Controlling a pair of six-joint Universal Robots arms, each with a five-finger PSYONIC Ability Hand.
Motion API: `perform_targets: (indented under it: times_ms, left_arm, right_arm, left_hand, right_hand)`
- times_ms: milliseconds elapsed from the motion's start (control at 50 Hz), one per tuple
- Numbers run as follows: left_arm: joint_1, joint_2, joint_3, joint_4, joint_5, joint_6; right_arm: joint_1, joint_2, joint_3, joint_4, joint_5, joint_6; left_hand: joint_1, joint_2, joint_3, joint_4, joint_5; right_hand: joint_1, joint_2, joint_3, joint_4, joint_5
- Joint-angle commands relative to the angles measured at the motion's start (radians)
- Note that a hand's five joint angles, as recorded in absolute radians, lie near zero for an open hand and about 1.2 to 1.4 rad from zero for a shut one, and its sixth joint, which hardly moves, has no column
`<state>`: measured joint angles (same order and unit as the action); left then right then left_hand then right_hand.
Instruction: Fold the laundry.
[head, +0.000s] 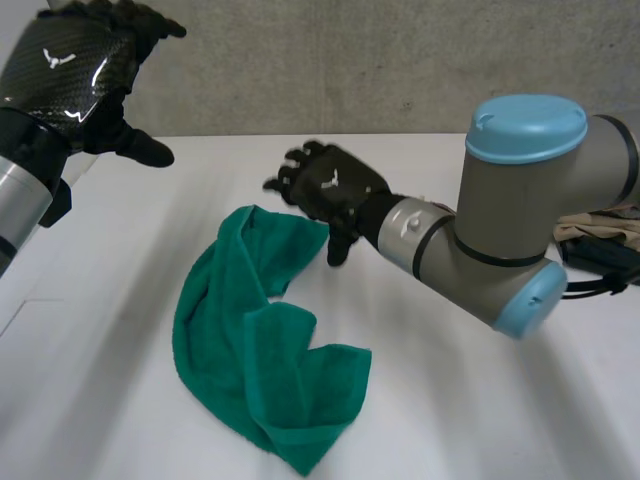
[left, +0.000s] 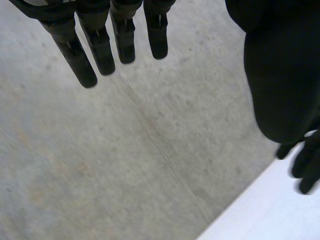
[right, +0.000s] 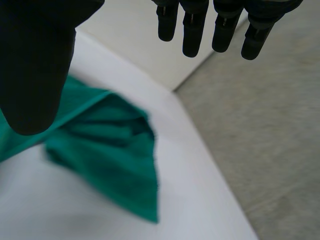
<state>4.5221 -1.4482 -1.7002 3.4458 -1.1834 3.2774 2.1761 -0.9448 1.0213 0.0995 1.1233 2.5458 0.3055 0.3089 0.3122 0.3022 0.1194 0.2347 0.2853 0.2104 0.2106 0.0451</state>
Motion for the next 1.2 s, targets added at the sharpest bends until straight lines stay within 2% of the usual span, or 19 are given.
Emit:
perform_targets:
  times_ms: [20,120,260,360,480,500,560,580,600,640,660,700,800,880,900,980,1020,1100,1200]
  left_arm:
    - [0.118,-0.266,0.183,-0.065,0.172,-0.061]
    - [0.118,-0.457,0.329,-0.161,0.205,-0.027]
    - [0.075,-0.687,0.510,-0.273,0.189,0.135]
    - [0.017,-0.845,0.615,-0.295,0.145,0.253]
    - [-0.031,-0.968,0.694,-0.292,0.071,0.332]
    - [-0.040,-0.994,0.714,-0.289,0.056,0.343]
    - [-0.050,-1.025,0.746,-0.277,0.036,0.353]
    - [-0.060,-1.040,0.760,-0.268,0.025,0.360]
    - [-0.064,-1.046,0.764,-0.264,0.021,0.361]
    - [-0.075,-1.061,0.775,-0.255,0.016,0.364]
    - [-0.083,-1.072,0.775,-0.246,0.016,0.376]
    - [-0.089,-1.078,0.774,-0.235,0.015,0.393]
    - [-0.090,-1.060,0.786,-0.159,-0.021,0.444]
    - [-0.095,-0.970,0.807,-0.019,-0.126,0.420]
    - [-0.095,-0.918,0.809,0.042,-0.187,0.385]
    - [-0.093,-0.780,0.775,0.162,-0.309,0.285]
    - [-0.092,-0.724,0.746,0.188,-0.331,0.252]
    - [-0.084,-0.597,0.645,0.197,-0.326,0.206]
    - [-0.070,-0.486,0.460,0.173,-0.317,0.188]
  right_arm:
    - [0.011,-0.031,0.071,0.241,-0.071,-0.278]
    - [0.059,-0.031,0.154,0.266,-0.066,-0.358]
    - [0.125,-0.017,0.279,0.083,-0.027,-0.372]
    - [0.155,-0.015,0.339,-0.044,0.012,-0.357]
    - [0.180,-0.019,0.385,-0.098,0.018,-0.340]
    - [0.182,-0.017,0.391,-0.107,0.018,-0.337]
    - [0.185,-0.011,0.404,-0.142,0.026,-0.332]
    - [0.185,-0.009,0.404,-0.152,0.030,-0.331]
    - [0.180,-0.003,0.401,-0.164,0.041,-0.326]
    - [0.176,0.000,0.396,-0.173,0.050,-0.322]
    - [0.168,0.003,0.390,-0.176,0.059,-0.319]
    - [0.156,-0.002,0.379,-0.182,0.066,-0.315]
    - [0.117,-0.022,0.312,-0.240,0.110,-0.254]
    - [0.067,-0.052,0.214,-0.365,0.240,-0.142]
    - [0.044,-0.067,0.174,-0.429,0.307,-0.095]
    - [-0.021,-0.113,0.103,-0.588,0.449,0.014]
    - [-0.047,-0.129,0.089,-0.639,0.489,0.049]
    - [-0.097,-0.155,0.082,-0.681,0.515,0.080]
    - [-0.163,-0.173,0.130,-0.623,0.471,0.093]
  left_hand:
    - [-0.030,-0.034,-0.037,-0.027,-0.019]
    - [-0.004,-0.007,-0.011,-0.001,0.008]
    - [0.014,0.010,0.007,0.017,0.025]
    - [0.014,0.010,0.007,0.017,0.025]
    - [0.019,0.016,0.013,0.023,0.031]
    - [0.095,0.092,0.088,0.098,0.107]
    - [0.394,0.391,0.388,0.398,0.406]
    - [0.575,0.572,0.569,0.579,0.587]
    - [0.650,0.647,0.643,0.653,0.662]
    - [0.768,0.764,0.761,0.771,0.779]
    - [0.919,0.916,0.913,0.923,0.931]
    - [1.090,1.087,1.084,1.094,1.102]
    - [1.091,1.087,1.084,1.094,1.102]
    - [1.091,1.087,1.084,1.094,1.102]
    - [1.091,1.087,1.084,1.094,1.102]
    - [1.091,1.087,1.084,1.094,1.102]
    - [1.091,1.087,1.084,1.094,1.102]
    - [1.091,1.087,1.084,1.094,1.102]
    - [1.091,1.087,1.084,1.094,1.102]
  right_hand:
    - [-0.060,-0.111,-0.036,-0.036,-0.045]
    - [-0.060,-0.111,-0.036,-0.036,-0.045]
    - [-0.060,-0.111,-0.036,-0.036,-0.045]
    - [-0.060,-0.111,-0.036,-0.036,-0.045]
    - [-0.034,-0.085,-0.010,-0.010,-0.019]
    - [-0.008,-0.058,0.017,0.017,0.008]
    - [0.303,0.252,0.327,0.327,0.318]
    - [0.423,0.372,0.447,0.447,0.438]
    - [0.631,0.580,0.655,0.655,0.646]
    - [0.788,0.737,0.812,0.812,0.803]
    - [0.951,0.900,0.975,0.975,0.966]
    - [1.161,1.110,1.185,1.185,1.176]
    - [1.162,1.111,1.186,1.186,1.177]
    - [1.162,1.111,1.186,1.186,1.177]
    - [1.162,1.111,1.186,1.186,1.177]
    - [1.162,1.111,1.186,1.186,1.177]
    - [1.162,1.111,1.186,1.186,1.177]
    - [1.162,1.111,1.186,1.186,1.177]
    - [1.162,1.111,1.186,1.186,1.177]
